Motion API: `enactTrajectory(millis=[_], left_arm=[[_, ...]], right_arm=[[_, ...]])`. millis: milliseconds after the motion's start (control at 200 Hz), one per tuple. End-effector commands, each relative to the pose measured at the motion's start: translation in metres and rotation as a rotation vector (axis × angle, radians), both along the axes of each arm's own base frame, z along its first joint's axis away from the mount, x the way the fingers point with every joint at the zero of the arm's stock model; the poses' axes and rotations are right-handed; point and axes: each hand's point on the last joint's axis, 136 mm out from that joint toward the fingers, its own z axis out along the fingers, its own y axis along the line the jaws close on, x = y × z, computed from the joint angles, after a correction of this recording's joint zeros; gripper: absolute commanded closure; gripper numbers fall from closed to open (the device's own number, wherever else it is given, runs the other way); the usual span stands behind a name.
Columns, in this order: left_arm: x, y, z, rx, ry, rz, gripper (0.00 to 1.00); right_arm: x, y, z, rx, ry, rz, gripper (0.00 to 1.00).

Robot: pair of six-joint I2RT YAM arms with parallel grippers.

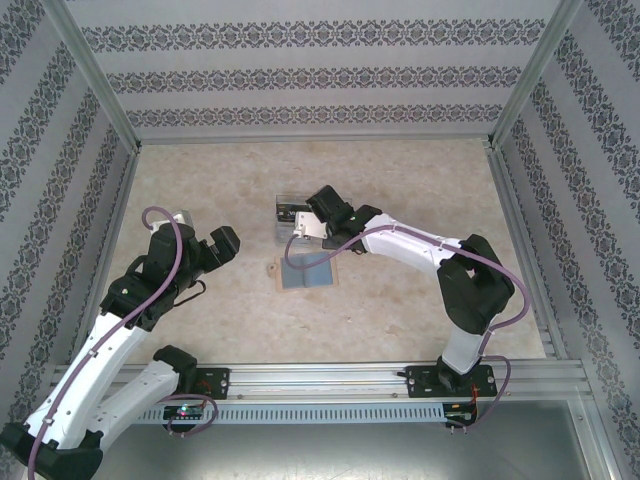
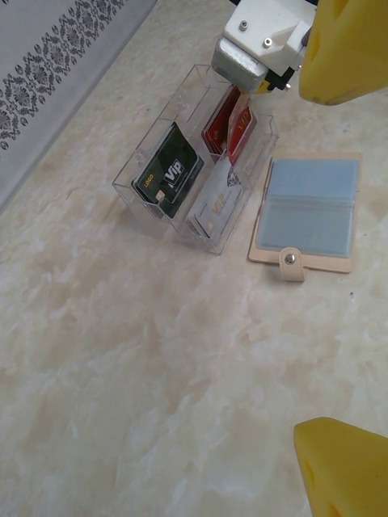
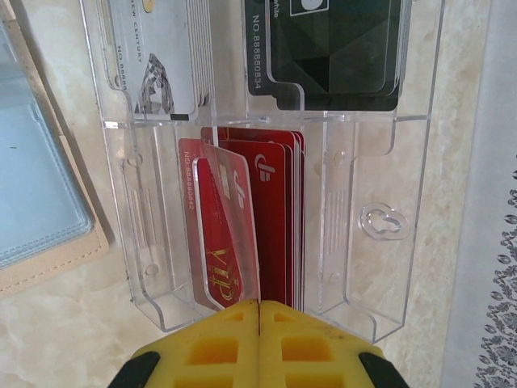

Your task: Take the credit cards out of the card holder

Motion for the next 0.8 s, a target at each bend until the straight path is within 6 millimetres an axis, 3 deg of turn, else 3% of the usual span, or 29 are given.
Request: enactTrajectory(millis=[0,180,794], left_arm=[[-0.002,0.008,-0.008,0.020,0.027,0.033,0.00],[0.001,0.007,-0.012,0.018,0.030,0.037,0.00],[0.004,0.007,-0.012,0.047,0.040,0.029,0.00]], right_arm=[[-0.008,0.002,0.020,0.051,-0.005,-0.011,1.00],[-0.018,0.001,0.021,0.050,-0.011,0.001,1.00],[0.005,0.002,-0.005,0.018,0.025,-0.036,0.99]])
